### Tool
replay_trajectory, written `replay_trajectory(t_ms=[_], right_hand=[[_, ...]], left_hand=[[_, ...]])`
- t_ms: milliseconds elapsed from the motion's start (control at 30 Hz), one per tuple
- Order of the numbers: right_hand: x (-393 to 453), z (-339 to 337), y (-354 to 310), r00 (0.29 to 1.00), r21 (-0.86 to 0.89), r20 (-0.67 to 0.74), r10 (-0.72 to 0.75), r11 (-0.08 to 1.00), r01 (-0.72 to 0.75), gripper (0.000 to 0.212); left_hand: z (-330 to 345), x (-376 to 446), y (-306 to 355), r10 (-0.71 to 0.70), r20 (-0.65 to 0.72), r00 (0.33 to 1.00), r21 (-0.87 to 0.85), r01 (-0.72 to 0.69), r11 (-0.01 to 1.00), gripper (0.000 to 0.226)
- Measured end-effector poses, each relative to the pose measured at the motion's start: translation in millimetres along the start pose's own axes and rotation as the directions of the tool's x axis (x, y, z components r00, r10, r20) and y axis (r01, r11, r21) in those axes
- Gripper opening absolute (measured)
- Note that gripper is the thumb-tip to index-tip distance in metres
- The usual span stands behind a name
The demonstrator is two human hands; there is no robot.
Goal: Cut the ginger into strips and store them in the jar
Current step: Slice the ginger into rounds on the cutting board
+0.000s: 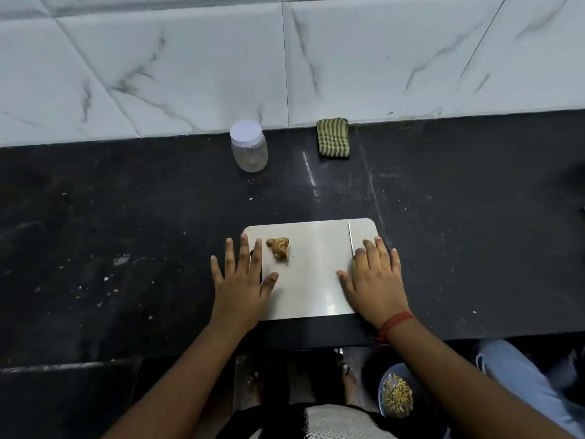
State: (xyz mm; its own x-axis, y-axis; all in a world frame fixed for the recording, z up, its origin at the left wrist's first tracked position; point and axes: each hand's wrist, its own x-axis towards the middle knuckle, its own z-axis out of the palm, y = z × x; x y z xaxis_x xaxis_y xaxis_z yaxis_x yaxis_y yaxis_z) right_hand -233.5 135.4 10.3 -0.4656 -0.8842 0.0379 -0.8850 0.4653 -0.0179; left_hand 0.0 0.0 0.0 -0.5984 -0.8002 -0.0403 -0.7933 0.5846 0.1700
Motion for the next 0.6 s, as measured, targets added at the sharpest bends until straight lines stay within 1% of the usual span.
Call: replay_trajectory(t_ms=[67,167,233,300,367,433,500,600], right_hand=[[0.9,-3.2,2.6,0.999,-0.019,-0.052,-0.008,1.0,0.007,0.045],[2.8,-4.7,9.3,0.995,-0.058,-0.101,0.002,0.998,-0.007,0.031],[5.0,-6.3,10.9,0.997,-0.071,-0.069,0.028,0.997,-0.033,0.025],[8.5,-5.7,12.2,0.999,-0.055,-0.007,0.045,0.997,-0.045,0.02],[10.3,-5.2,12.1,0.996,-0.007,0.058,0.065,0.998,-0.065,0.017],[12.4,-5.4,11.5,0.99,0.068,0.101,0.094,0.992,-0.102,0.016],[15.3,-8.1,11.1,0.984,0.133,0.132,0.116,0.982,-0.134,0.014],[20.1,-11.3,9.6,0.979,0.213,0.182,0.097,0.968,-0.135,0.014]], left_hand=[[-2.2,-1.6,2.3,-0.023,0.022,0.999,0.016,0.023,1.0,0.077],[-0.2,-2.2,3.7,0.022,0.031,0.999,0.089,-0.024,0.996,0.077],[-7.5,-2.9,6.1,0.085,0.029,0.996,0.122,-0.088,0.989,0.077],[-15.2,-2.9,4.4,0.173,0.05,0.984,0.15,-0.179,0.972,0.077],[-22.5,-3.1,1.1,0.26,0.065,0.963,0.186,-0.268,0.945,0.077],[-28.0,-2.1,-3.8,0.296,0.077,0.952,0.2,-0.306,0.931,0.077],[-31.0,2.3,-7.0,0.256,0.088,0.963,0.189,-0.268,0.945,0.078],[-30.0,9.1,-4.2,0.127,0.112,0.986,0.121,-0.141,0.983,0.078]])
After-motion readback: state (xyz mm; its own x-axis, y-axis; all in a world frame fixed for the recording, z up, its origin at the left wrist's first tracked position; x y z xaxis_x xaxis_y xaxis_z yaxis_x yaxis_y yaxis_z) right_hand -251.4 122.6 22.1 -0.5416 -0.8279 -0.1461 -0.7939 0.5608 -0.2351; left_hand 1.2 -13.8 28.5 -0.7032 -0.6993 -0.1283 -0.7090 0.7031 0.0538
